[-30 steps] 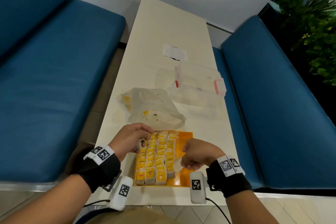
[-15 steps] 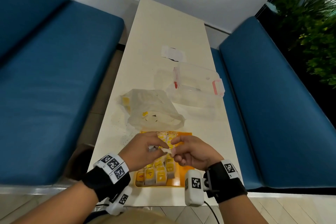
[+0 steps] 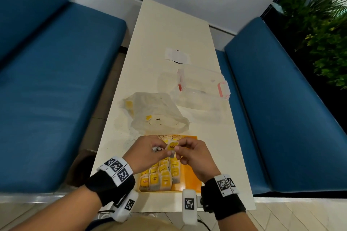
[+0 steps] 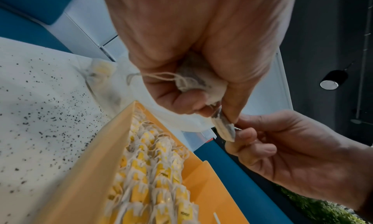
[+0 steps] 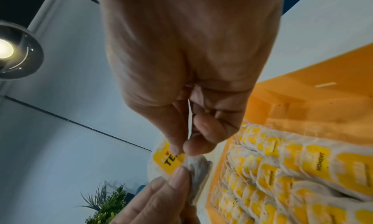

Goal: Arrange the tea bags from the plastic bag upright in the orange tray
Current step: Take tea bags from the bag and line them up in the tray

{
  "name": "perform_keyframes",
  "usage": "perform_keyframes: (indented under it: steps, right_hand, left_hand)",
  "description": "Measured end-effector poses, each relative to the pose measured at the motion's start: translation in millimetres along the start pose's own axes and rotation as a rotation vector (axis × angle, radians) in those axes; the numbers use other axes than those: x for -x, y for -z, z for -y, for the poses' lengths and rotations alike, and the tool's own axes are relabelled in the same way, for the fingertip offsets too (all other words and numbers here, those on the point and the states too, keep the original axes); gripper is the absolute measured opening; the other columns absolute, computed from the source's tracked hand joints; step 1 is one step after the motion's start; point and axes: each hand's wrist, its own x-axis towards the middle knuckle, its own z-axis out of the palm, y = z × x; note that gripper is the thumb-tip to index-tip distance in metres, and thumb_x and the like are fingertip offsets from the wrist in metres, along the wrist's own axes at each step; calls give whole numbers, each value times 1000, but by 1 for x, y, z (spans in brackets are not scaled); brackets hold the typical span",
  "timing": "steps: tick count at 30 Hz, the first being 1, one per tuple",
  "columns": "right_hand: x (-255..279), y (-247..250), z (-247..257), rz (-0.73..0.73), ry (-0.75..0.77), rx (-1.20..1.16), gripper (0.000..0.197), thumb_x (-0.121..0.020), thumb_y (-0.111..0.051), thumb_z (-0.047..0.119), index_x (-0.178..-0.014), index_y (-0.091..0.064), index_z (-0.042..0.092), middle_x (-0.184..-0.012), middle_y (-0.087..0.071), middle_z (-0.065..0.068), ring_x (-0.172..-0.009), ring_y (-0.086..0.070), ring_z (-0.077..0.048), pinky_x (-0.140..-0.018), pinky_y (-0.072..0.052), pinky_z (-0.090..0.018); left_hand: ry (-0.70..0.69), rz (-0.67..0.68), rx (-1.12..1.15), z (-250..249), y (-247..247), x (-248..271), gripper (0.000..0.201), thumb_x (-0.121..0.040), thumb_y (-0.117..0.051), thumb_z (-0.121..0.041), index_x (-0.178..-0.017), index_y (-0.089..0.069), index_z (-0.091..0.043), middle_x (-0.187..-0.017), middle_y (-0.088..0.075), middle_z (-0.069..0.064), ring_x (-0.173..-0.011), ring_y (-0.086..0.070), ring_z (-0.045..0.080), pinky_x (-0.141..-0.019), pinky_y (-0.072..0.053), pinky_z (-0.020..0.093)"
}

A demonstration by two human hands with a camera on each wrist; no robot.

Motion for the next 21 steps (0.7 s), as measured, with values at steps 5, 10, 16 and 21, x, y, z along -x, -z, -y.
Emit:
perform_keyframes:
  steps: [5,10,16,21]
  right_hand:
    - [2,-3,-1,-54,-17,1,3,-90,-62,-6,-93,-61,-5,-61,-60,-11,-52,-56,-18,-43,-37,-24]
    - [8,21,-13,-84,-144,266,5,-92,-56,-4,-93,-58,1,-61,-62,-16,-42,-54,-12,-42,-37,-24]
    - [11,21,-48,11,-312,673,21,-85,-49,-2,-80,-56,17,-76,-63,-5,-59,-66,-18,-50,-48,-25]
    - [3,5,-61,63,-407,893,18,-88,-48,1,-81,-50,17,-98,-59,-7,-101,-66,-30,-82,-55,-35]
  left_hand:
    - [53,-2,0,-4,-2,3,10,-78,-82,-41,-81,-73,-40,-87,-69,-16,-84,-62,-3,-73,-44,14]
    - [188,-91,24,11,15,8,16,-78,-84,-34,-91,-74,-33,-98,-69,-17,-92,-61,-6,-73,-41,4]
    - [361,-105,-78,31,21,17,39,-79,-84,-35,-104,-55,-26,-95,-64,-4,-84,-61,8,-65,-43,18]
    - [446,-52,-69,39,13,19,43,-87,-76,-30,-118,-48,-23,-99,-57,-3,-90,-58,14,-75,-45,27]
